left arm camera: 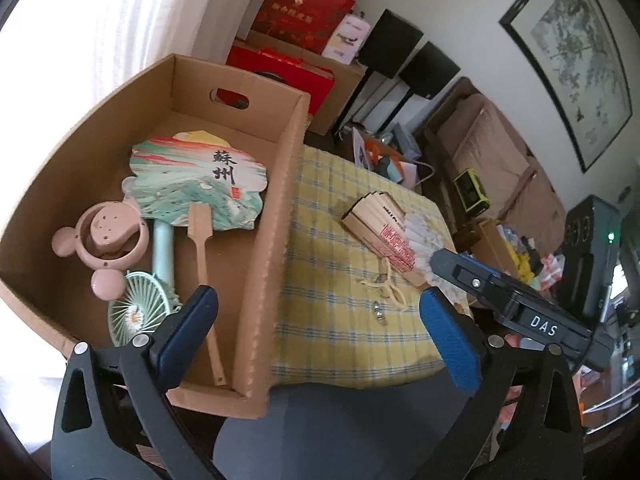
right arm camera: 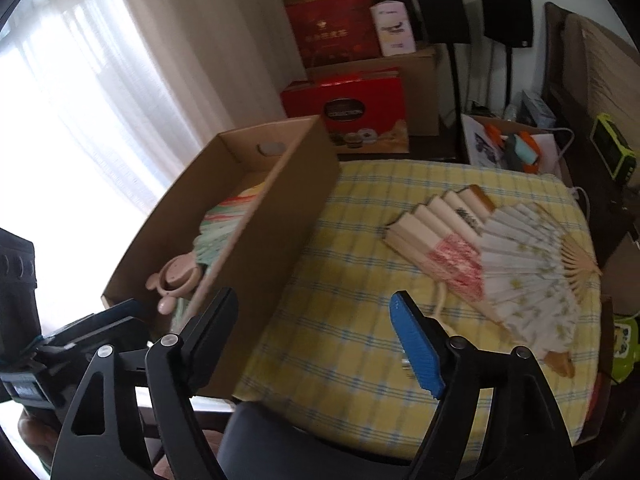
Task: Organize objects
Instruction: 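Move the left gripper to the metal pin beside the cream hair clip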
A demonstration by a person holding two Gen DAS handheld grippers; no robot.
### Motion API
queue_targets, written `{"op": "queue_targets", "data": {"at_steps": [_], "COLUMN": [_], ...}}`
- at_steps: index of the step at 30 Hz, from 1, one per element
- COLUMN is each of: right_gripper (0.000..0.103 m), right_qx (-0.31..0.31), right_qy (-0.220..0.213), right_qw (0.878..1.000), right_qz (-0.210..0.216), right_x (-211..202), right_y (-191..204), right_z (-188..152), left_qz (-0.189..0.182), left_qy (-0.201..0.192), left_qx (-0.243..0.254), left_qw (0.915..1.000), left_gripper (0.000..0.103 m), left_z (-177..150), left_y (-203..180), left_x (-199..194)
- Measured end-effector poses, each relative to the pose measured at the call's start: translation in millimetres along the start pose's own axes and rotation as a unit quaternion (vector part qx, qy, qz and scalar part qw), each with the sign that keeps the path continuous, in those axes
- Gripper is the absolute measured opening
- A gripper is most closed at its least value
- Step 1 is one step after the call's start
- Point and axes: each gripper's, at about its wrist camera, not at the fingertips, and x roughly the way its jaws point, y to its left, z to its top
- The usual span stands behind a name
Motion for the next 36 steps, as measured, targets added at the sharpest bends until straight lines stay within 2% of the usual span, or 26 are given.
{"op": "queue_targets", "data": {"at_steps": [10, 23, 32, 36], "right_gripper": [0.082, 0.082, 0.081, 0.081], "right_qx": [0.044, 0.122, 0.166, 0.174], "right_qy": [-0.010, -0.017, -0.004, 0.002], "right_qw": [0.999, 0.990, 0.982, 0.981], "right_qz": [-0.026, -0.073, -0.086, -0.084], "right_x": [-23, -41, -35, -31], "right_y": [-61, -155, -204, -217], "right_z": [-5, -26, -46, -53], "left_qz": [-0.011, -0.048, -0.035, -0.020], "left_qy": [0.023, 0.102, 0.139, 0.150], "left_qx": [0.002, 0.028, 0.065, 0.076], "left_qw": [0.9997, 0.9932, 0.9875, 0.9856], "left_gripper": [0.101, 0.101, 0.101, 0.101], "left_z": [3, -14, -27, -31], "left_y": [-28, -80, -109, -111], "left_x": [26, 96, 140, 155]}}
